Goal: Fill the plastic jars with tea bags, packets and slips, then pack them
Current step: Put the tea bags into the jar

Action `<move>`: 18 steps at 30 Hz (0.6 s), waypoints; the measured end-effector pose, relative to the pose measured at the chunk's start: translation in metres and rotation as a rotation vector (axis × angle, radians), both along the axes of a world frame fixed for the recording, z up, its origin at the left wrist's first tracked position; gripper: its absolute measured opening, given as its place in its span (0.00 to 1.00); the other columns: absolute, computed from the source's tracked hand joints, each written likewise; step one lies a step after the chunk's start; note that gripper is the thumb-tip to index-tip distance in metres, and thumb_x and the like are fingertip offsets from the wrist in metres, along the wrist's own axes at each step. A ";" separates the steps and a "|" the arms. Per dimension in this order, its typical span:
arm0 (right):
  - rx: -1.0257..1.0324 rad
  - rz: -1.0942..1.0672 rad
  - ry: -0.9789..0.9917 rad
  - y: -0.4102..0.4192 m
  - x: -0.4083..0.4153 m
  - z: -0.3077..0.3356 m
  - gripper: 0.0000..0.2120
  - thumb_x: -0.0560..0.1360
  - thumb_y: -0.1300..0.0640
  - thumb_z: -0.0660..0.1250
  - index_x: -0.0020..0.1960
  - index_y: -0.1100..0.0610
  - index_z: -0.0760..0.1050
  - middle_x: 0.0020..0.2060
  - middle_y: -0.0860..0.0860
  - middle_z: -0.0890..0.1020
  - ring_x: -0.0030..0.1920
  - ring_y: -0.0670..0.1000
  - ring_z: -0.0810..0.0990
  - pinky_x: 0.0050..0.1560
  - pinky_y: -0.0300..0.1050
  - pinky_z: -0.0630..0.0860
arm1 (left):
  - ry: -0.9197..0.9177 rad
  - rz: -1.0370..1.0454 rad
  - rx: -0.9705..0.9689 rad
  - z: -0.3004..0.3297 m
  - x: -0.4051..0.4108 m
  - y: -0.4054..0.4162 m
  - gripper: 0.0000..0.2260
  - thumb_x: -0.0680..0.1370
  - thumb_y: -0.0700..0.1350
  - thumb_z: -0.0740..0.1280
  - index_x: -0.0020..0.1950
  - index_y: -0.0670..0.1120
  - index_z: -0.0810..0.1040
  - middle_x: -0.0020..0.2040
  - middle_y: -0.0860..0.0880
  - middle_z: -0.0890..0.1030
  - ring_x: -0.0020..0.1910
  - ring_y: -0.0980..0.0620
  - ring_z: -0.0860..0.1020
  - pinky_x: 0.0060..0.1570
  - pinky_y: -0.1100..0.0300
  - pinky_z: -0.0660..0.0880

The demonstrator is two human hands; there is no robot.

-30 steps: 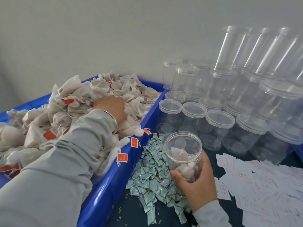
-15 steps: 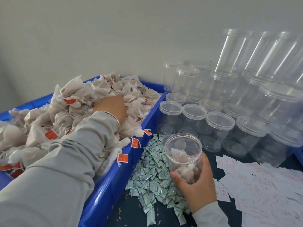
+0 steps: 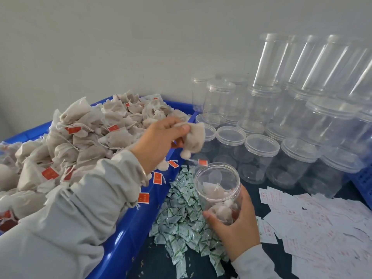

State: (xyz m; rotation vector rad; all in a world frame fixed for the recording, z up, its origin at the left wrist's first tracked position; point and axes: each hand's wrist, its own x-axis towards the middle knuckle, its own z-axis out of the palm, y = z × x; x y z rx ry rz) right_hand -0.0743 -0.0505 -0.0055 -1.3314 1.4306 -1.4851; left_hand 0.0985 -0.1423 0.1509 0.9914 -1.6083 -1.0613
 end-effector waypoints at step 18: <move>-0.006 0.007 -0.003 -0.001 -0.001 0.002 0.49 0.57 0.56 0.83 0.72 0.50 0.62 0.65 0.50 0.72 0.66 0.51 0.72 0.64 0.56 0.73 | -0.383 0.275 -0.497 0.001 -0.007 0.010 0.08 0.76 0.40 0.66 0.50 0.52 0.75 0.33 0.56 0.76 0.35 0.62 0.74 0.37 0.76 0.67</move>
